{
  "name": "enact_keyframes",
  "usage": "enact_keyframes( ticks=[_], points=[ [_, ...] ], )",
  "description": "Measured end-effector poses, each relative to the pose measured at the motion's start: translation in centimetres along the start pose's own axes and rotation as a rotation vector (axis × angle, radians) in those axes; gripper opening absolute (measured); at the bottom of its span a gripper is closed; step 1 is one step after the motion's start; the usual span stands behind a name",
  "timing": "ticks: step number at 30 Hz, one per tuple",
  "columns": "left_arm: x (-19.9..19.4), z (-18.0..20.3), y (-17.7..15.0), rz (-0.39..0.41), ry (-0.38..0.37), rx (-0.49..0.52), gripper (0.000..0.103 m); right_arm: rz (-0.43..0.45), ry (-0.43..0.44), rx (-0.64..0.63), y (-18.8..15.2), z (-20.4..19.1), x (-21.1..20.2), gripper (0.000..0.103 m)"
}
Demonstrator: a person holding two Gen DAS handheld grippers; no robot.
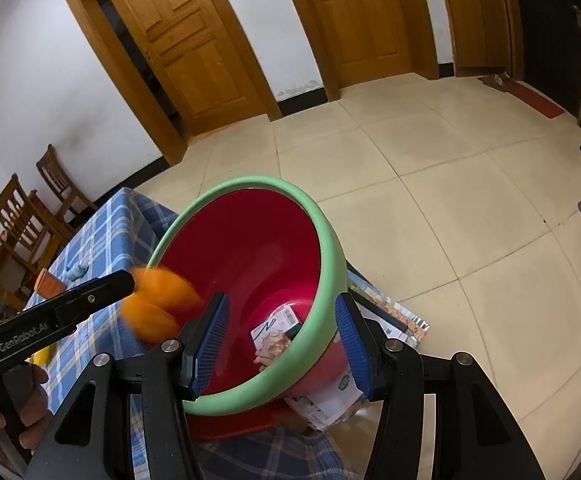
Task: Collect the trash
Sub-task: 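Open both grippers to drop the bag and paper into the bucket, then move both open grippers back over the table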
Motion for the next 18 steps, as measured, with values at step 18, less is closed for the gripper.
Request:
enact_keyframes(
  ticks=[18],
  points=[
    [-5.2,-8.9,-2.5,0.043,0.094,-0.206,0.066,-0.007,0.057,-0.054,-0.3,-3.5,-0.9,0.057]
  ],
)
Point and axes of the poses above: each gripper's, at about its wrist camera, not at the fingertips, and x roughly the way its jaws point, z to its right, y to its top, the point moved 3 cm from there along x, roughly the way its jaws point, and after that the axes turned 10 degrees about y, right-handed, at the moved point
